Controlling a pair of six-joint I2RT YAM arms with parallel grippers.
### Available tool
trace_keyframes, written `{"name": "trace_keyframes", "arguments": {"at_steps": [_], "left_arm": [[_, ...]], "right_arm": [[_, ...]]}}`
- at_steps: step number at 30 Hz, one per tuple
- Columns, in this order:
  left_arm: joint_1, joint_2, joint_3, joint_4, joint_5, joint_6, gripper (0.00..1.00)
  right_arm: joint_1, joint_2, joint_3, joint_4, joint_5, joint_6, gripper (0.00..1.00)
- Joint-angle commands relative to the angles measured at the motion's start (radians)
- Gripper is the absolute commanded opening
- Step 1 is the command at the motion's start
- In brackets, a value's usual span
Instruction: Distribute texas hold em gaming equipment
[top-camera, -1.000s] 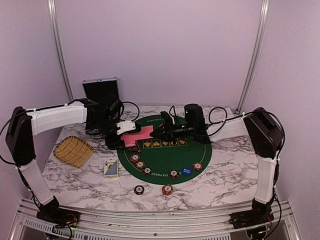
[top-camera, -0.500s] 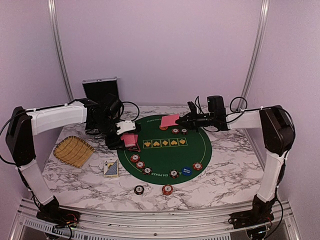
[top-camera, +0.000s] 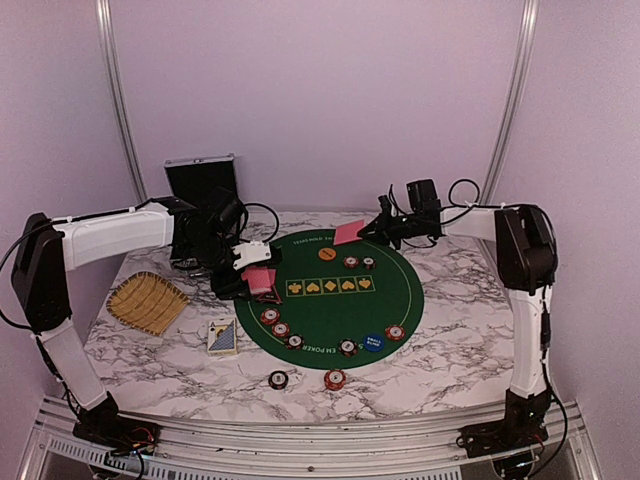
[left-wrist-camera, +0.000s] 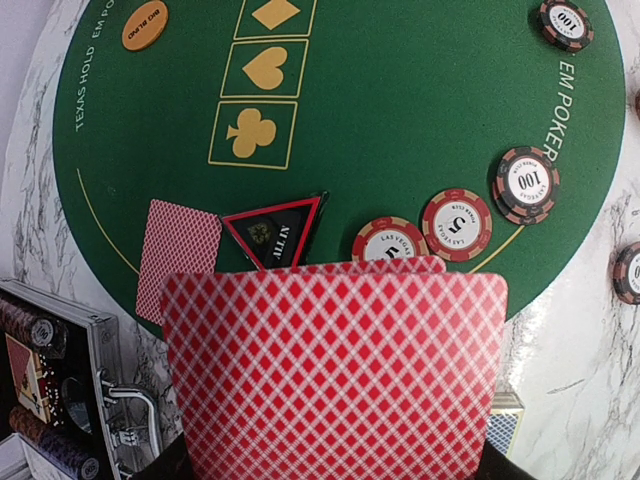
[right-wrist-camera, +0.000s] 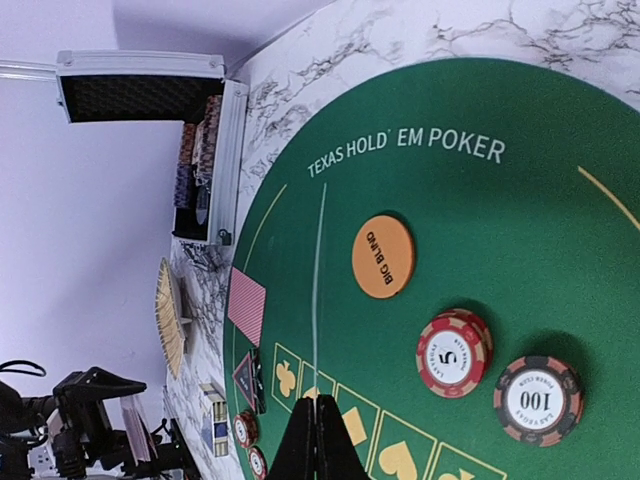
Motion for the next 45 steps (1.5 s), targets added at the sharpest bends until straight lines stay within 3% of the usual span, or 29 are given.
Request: {"name": "trace_keyframes", "arguments": {"at_steps": [1, 24, 32, 40, 45], "left_arm": [[0.001, -0.025, -0.009, -0.016, 0.02, -0.002, 0.0], [0.001, -0.044, -0.022, -0.018, 0.029, -0.002, 0.0], [0.002, -0.056, -0.033, -0.018, 0.031, -0.001, 0.0], [0.002, -0.061, -0.03, -0.017, 0.033, -0.004, 0.0], [0.001, -0.06, -0.021, -0.018, 0.033, -0.009, 0.0]], "right_arm": [[-0.001, 0.071, 0.114, -0.094, 0.049, -0.037, 0.0], [-0.002, 0.269, 0.358, -0.233, 0.138, -0.061, 0.0], [-0.002, 0.219, 0.357, -0.299, 0.211, -0.128, 0.37], [-0.001, 0.111, 0.306, -0.325, 0.275, -0.157, 0.54], [0.018, -0.058, 0.121, -0.207, 0.255, -0.138, 0.72]]}}
